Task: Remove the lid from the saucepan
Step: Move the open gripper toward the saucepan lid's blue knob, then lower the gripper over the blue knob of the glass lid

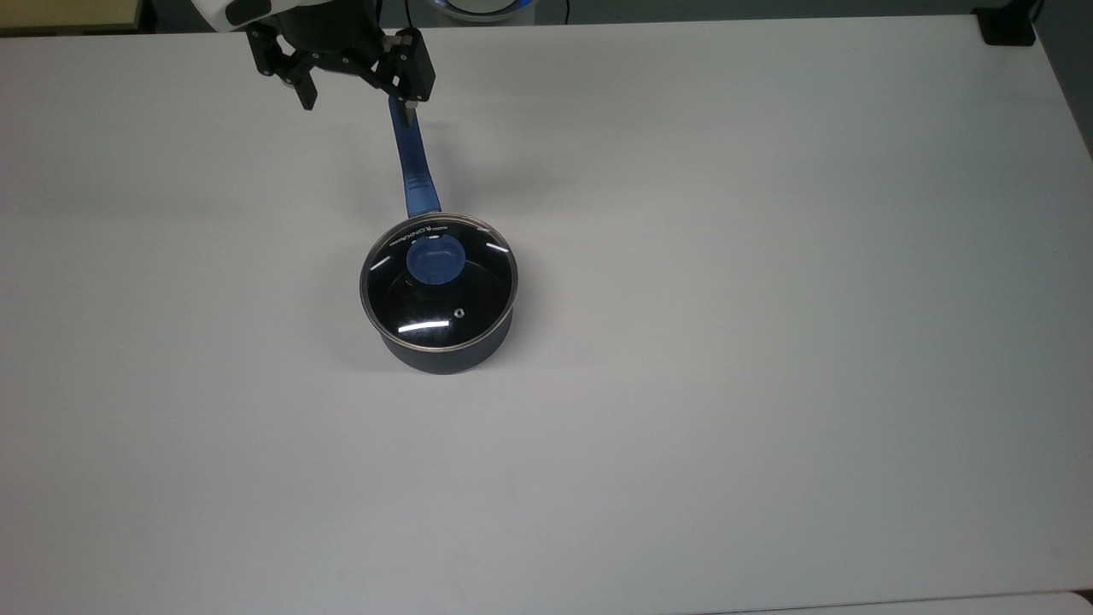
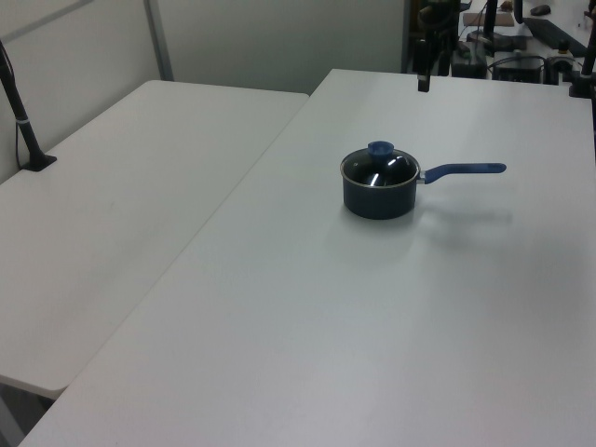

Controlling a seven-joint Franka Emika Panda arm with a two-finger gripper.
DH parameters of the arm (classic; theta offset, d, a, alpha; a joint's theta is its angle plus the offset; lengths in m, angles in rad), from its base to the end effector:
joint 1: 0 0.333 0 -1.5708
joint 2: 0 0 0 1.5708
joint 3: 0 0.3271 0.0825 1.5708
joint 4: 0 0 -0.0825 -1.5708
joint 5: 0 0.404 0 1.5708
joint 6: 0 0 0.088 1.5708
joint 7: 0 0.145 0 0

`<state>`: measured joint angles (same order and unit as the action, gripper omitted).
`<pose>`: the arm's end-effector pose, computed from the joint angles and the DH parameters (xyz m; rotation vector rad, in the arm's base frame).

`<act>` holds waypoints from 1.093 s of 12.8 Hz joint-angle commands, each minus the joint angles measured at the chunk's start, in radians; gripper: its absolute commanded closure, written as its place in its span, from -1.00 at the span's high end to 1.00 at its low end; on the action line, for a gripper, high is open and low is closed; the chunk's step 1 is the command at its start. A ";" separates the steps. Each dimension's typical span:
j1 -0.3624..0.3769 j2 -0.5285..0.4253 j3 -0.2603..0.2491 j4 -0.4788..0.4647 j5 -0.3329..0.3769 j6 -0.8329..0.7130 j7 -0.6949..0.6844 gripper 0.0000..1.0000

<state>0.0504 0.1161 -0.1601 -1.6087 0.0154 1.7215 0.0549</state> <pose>0.6159 -0.0616 0.5235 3.1276 -0.2600 -0.0030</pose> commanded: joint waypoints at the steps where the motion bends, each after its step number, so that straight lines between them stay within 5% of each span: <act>1: -0.033 0.014 0.001 0.032 -0.002 -0.013 -0.059 1.00; 10: -0.018 0.152 0.016 0.073 -0.002 0.101 -0.041 1.00; 14: 0.068 0.215 0.019 0.072 0.000 0.222 -0.002 1.00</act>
<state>0.0747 0.2997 -0.1332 -1.5486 0.0158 1.8655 0.0140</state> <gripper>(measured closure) 0.000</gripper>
